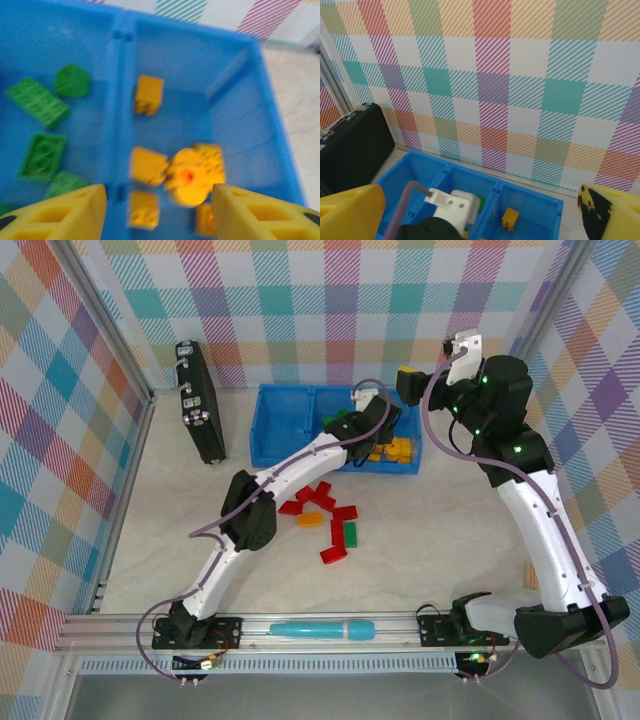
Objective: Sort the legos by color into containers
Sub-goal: Place the lego in the container, then pick up the lego from the center of the table.
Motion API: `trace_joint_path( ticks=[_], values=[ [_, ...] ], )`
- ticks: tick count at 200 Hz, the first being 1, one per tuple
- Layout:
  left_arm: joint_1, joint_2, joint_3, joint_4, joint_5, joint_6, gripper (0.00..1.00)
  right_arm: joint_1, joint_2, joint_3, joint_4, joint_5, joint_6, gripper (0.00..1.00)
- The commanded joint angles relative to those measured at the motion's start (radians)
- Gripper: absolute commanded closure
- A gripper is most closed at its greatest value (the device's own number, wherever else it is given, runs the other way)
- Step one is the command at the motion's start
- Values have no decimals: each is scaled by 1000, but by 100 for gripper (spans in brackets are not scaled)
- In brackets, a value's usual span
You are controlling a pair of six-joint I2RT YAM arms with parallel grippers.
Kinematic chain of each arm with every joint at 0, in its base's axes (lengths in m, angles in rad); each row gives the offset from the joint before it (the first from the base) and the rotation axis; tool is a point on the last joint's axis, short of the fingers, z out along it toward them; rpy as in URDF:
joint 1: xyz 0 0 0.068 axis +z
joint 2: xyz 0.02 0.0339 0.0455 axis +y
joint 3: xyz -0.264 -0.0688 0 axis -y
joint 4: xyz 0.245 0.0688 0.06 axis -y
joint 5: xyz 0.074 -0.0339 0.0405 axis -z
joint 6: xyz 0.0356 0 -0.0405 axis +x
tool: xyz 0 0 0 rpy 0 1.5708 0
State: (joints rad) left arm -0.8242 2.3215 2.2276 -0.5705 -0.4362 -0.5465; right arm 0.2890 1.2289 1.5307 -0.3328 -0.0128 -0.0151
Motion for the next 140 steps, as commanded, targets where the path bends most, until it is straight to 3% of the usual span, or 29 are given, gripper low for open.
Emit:
trace_joint_path(
  ticks=[1,28,56,88,118,140],
  values=[
    [-2,-239,-132,-194,-70,29,40,-1,-29,-11,52,-6,-22,1],
    [1,-447,-410,-272,-48,-38,32,-1,-24,-12,58,-6,-28,1],
    [0,-554,-600,-359,19,-128,27,-1,-1,-1,55,-24,-17,1],
    [-3,-623,-775,-345,67,-252,25,-1,21,15,44,-44,-2,1],
    [-6,-688,-928,-225,132,-368,25,-2,42,33,34,-44,11,1],
    [-12,-702,-990,-213,115,-401,25,-1,50,37,35,-67,23,1]
  ],
)
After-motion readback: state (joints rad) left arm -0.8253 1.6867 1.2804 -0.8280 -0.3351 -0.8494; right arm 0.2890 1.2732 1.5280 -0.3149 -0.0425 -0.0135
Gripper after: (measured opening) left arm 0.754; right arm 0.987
